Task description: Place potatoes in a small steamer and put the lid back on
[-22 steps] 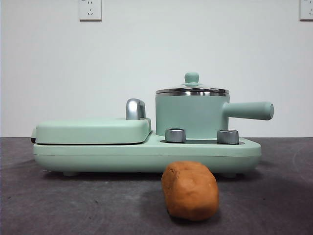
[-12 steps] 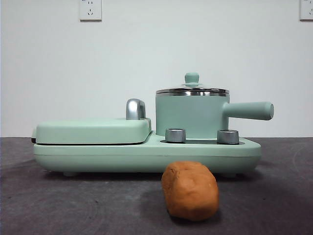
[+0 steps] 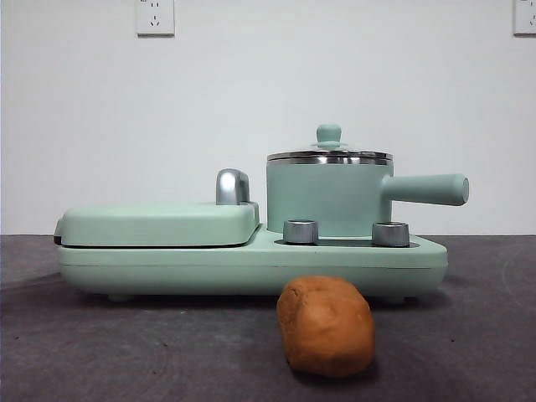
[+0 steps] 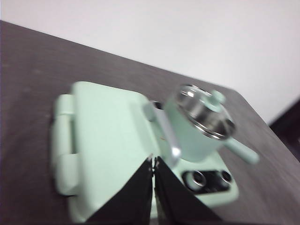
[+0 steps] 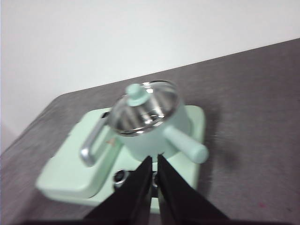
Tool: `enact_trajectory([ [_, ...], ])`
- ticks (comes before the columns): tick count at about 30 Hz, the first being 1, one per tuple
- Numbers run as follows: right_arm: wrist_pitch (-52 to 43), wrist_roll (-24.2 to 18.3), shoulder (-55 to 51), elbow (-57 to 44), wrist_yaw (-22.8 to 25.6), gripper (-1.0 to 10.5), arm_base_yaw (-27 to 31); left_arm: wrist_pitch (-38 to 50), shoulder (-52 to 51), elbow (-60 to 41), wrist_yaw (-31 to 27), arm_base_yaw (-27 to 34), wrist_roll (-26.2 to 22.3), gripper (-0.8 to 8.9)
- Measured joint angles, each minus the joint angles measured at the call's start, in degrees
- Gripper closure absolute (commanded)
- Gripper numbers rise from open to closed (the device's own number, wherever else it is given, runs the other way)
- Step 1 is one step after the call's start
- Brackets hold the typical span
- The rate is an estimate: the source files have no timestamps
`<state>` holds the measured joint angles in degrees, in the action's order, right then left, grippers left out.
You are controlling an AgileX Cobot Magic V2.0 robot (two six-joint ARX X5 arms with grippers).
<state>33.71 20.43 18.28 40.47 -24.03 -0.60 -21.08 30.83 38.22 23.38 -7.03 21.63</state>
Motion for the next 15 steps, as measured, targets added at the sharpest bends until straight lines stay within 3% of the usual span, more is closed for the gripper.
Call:
enact_trajectory([
  [8,6.29,-6.95,8.28,9.33,-7.56,9.3,0.00,-2.54,10.58,7.48,11.74,-1.88,-3.76,8.05],
  [13,6.88,-9.29,10.38,9.66,-10.80,9.3,0.00,-2.56,13.79,8.92,13.92,-3.06,-4.90,8.02],
  [15,6.88,-9.68,10.43,9.66,-10.80,9.3,0.00,-2.60,14.53,9.18,13.92,-3.26,-5.18,7.57],
])
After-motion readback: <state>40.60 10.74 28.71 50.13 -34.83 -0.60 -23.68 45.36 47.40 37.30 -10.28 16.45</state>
